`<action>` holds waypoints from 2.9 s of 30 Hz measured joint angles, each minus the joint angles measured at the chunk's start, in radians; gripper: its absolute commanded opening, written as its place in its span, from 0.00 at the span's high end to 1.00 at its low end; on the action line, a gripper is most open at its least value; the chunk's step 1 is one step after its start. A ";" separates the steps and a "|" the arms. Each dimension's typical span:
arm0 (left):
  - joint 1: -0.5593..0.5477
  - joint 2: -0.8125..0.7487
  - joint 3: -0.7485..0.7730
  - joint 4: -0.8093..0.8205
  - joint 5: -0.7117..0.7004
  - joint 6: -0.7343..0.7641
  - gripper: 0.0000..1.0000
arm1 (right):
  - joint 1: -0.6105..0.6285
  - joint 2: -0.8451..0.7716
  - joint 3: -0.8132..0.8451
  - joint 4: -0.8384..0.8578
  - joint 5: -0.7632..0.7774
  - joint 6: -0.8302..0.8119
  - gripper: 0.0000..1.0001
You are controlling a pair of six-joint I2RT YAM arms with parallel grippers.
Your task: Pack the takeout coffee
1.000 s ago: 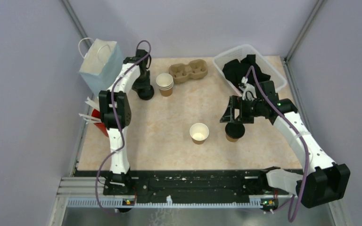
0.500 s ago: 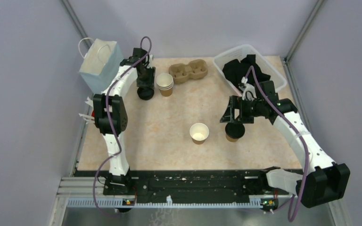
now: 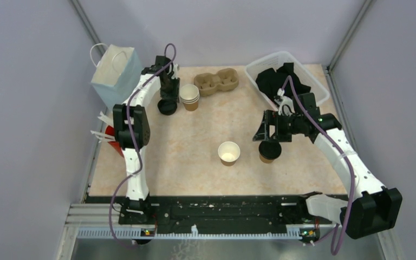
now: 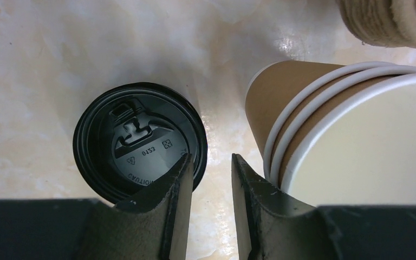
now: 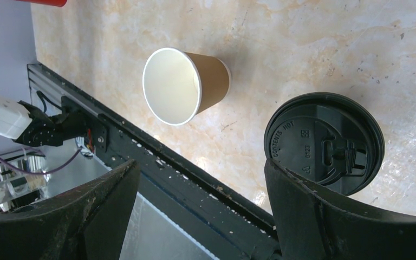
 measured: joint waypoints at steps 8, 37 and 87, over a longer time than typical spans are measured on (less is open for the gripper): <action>0.001 0.016 0.000 -0.006 0.000 -0.001 0.66 | 0.000 0.000 0.000 0.000 0.000 0.000 0.15; 0.001 0.065 0.014 -0.012 0.000 0.000 0.84 | 0.000 0.000 0.000 0.000 0.000 0.001 0.15; -0.016 -0.899 -0.446 0.311 0.321 -0.615 1.00 | 0.103 -0.017 0.088 0.058 -0.070 0.091 0.01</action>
